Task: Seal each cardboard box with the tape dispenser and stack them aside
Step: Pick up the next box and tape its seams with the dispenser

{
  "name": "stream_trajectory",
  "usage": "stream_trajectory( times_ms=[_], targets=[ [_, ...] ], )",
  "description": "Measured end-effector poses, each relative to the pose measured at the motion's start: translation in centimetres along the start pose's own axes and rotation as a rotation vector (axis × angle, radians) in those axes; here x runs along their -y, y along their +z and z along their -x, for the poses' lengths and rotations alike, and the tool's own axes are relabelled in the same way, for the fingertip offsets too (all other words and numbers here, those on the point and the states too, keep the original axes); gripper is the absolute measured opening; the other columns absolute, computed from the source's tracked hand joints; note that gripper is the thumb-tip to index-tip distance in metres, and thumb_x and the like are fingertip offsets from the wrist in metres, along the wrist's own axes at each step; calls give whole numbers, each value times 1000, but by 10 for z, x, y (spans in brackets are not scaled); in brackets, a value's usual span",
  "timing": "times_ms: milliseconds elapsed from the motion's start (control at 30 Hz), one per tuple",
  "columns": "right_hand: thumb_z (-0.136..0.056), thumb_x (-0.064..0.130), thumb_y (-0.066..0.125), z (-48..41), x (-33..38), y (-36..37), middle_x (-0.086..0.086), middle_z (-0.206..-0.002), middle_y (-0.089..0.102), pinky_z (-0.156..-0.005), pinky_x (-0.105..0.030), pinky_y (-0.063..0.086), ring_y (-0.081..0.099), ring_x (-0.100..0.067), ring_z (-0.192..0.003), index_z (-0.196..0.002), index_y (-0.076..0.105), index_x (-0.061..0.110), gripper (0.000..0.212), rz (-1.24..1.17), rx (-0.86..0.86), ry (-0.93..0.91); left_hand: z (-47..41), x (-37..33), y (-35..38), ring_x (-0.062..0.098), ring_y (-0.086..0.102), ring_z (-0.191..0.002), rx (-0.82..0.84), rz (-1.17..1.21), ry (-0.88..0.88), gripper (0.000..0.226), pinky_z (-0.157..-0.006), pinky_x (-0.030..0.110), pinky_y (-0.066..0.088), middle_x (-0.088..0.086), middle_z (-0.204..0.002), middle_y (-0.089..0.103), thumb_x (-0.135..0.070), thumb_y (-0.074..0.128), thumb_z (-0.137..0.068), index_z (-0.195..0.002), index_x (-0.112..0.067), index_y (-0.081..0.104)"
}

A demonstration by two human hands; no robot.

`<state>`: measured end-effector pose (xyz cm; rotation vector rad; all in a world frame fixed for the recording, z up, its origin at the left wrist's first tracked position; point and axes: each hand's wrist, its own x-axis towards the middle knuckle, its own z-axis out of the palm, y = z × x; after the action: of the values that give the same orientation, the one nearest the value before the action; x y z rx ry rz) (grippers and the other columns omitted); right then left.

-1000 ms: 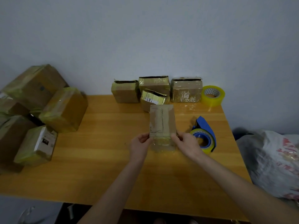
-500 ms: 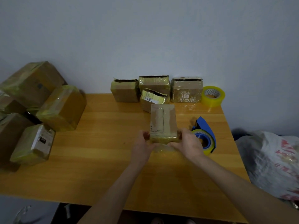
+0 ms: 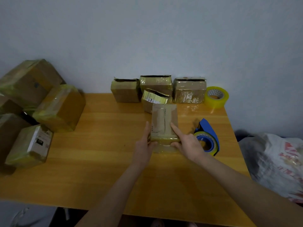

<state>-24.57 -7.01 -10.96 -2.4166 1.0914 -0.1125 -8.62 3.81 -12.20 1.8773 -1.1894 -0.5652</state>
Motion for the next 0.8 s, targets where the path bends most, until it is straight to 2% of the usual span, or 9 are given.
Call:
stream_trajectory(
  times_ms=[100, 167, 233, 300, 367, 433, 533, 667, 800],
  targets=[
    [-90, 36, 64, -3, -8, -7, -7, -126, 63, -79, -28, 57, 66, -16, -91, -152, -1, 35, 90, -151, 63, -28, -4, 6, -7, 4, 55, -109, 96, -1, 9, 67, -85, 5, 42, -11, -128, 52, -11, 57, -94, -150, -21, 22],
    [-92, 35, 62, -3, -9, -9, -7, -122, 65, -75, -27, 57, 65, -12, -83, -151, -1, 37, 86, -142, 64, -47, -5, 10, -7, 9, 60, -95, 79, -93, 14, 51, -75, 5, 44, -1, -122, 63, -11, 51, -97, -146, -17, 37],
    [-93, 36, 59, -2, -8, -6, -8, -113, 69, -73, -29, 56, 65, -15, -79, -151, -1, 38, 83, -62, 34, -51, -2, 11, -3, 14, 62, -87, 29, -114, -33, 45, -74, 13, 49, 5, -111, 69, -10, 49, -98, -142, -14, 44],
    [-90, 38, 63, 0, -6, -3, -8, -109, 70, -71, -31, 56, 66, -19, -80, -151, -3, 38, 90, -19, 21, -43, 1, 9, 0, 11, 62, -89, 17, -108, -44, 47, -75, 11, 47, 1, -109, 68, -8, 54, -95, -142, -14, 45],
    [-85, 38, 69, 1, -7, -6, -8, -118, 67, -79, -34, 57, 66, -19, -90, -151, -5, 39, 99, -77, 71, -54, 2, 9, -1, 7, 60, -100, 82, -55, -39, 54, -78, 6, 44, -1, -118, 65, -8, 60, -92, -143, -13, 43],
    [-89, 33, 67, 0, -13, -15, -6, -127, 63, -90, -36, 54, 65, -17, -99, -148, -6, 42, 94, -180, 163, -99, 2, 10, -8, 4, 57, -106, 148, 56, -69, 48, -81, 5, 45, -2, -126, 59, -11, 56, -95, -141, -12, 44],
    [-95, 23, 59, -2, -23, -26, -5, -122, 65, -91, -32, 51, 62, -12, -96, -147, 0, 44, 81, -219, 223, -152, 3, 14, -17, 0, 58, -102, 154, 204, -136, 33, -84, 12, 49, -1, -127, 56, -14, 43, -101, -134, -11, 47],
    [-94, 21, 59, -7, -23, -24, -3, -104, 69, -81, -29, 53, 62, -11, -83, -152, 9, 38, 79, -142, 180, -127, 3, 15, -21, 1, 62, -98, 125, 148, -138, 34, -81, 11, 50, -7, -116, 62, -5, 56, -94, -128, -9, 56],
    [-93, 23, 61, -8, -20, -20, -1, -103, 70, -82, -27, 53, 63, -12, -83, -152, 13, 37, 78, -95, 125, -144, 2, 16, -15, -18, 58, -80, 34, 85, -116, 38, -73, 2, 46, -10, -105, 66, -7, 69, -83, -120, -12, 64]
  ],
)
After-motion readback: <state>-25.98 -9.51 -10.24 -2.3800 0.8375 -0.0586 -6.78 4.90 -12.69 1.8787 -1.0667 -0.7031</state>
